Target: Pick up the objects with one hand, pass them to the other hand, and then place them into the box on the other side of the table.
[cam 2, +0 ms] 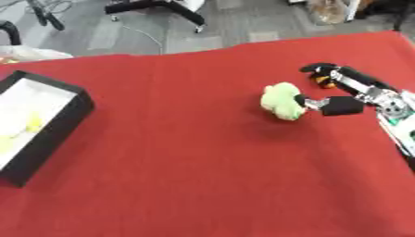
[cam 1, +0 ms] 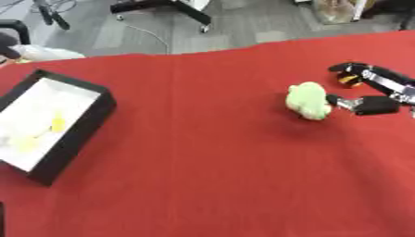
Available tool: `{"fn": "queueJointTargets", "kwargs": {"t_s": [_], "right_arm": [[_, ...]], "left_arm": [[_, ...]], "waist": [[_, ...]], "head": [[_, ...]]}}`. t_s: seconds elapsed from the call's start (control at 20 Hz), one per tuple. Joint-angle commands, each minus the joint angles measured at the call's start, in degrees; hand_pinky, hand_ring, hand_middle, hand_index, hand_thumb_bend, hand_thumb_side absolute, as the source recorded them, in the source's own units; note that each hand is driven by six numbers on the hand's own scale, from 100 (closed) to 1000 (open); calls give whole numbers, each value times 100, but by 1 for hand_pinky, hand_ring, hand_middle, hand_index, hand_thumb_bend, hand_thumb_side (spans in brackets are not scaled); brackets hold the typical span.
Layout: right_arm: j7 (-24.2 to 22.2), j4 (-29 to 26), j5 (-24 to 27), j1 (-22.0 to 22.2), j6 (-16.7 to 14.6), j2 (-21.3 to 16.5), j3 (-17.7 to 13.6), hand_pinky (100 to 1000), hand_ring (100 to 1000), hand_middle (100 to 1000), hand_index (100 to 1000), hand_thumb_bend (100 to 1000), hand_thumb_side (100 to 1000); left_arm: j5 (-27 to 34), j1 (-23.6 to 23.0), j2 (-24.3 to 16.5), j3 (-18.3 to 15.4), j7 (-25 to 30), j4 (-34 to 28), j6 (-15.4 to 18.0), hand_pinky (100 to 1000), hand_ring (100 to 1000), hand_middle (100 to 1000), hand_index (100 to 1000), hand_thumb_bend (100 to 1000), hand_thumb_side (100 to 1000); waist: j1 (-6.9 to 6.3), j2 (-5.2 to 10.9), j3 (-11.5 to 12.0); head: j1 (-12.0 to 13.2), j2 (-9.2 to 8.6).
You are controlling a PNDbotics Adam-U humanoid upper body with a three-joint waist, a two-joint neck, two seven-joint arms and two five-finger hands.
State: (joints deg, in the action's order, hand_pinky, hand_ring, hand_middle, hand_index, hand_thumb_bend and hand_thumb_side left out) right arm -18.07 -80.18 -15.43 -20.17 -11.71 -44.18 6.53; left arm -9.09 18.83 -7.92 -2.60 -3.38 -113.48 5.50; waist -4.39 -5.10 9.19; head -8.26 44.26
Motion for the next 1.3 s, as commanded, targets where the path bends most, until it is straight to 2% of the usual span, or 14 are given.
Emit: {"fn": "queueJointTargets", "kwargs": {"t_s": [0.05,0.65,0.9,1.2,1.3], "right_arm": [[-45,61,-37,-114,6,-151,-30,832,910,942,947,273,603],[-205,321,-178,-148,-22,-28,8,832,903,930,944,270,600],[-401,406,-300,-152,-96,100,75,829,891,909,920,261,547],[-550,472,-551,-154,-228,205,112,816,845,817,808,154,300],[-513,487,-631,-155,-247,223,110,816,843,812,802,150,292]], "left_arm": [[40,125,-16,21,43,-111,26,463,504,606,808,613,670],[31,195,25,66,115,-111,47,461,503,605,808,613,670],[7,195,31,73,134,-111,43,459,502,605,809,613,671],[1,184,37,81,146,-111,38,455,502,605,809,611,672],[-6,180,37,82,152,-111,41,455,502,605,809,610,671]], "waist": [[-47,-52,47],[18,-170,251],[39,-176,264],[38,-157,241],[34,-154,235]], "head": [[-53,-14],[-122,-14],[-114,-14],[-97,-14],[-87,-14]]}}
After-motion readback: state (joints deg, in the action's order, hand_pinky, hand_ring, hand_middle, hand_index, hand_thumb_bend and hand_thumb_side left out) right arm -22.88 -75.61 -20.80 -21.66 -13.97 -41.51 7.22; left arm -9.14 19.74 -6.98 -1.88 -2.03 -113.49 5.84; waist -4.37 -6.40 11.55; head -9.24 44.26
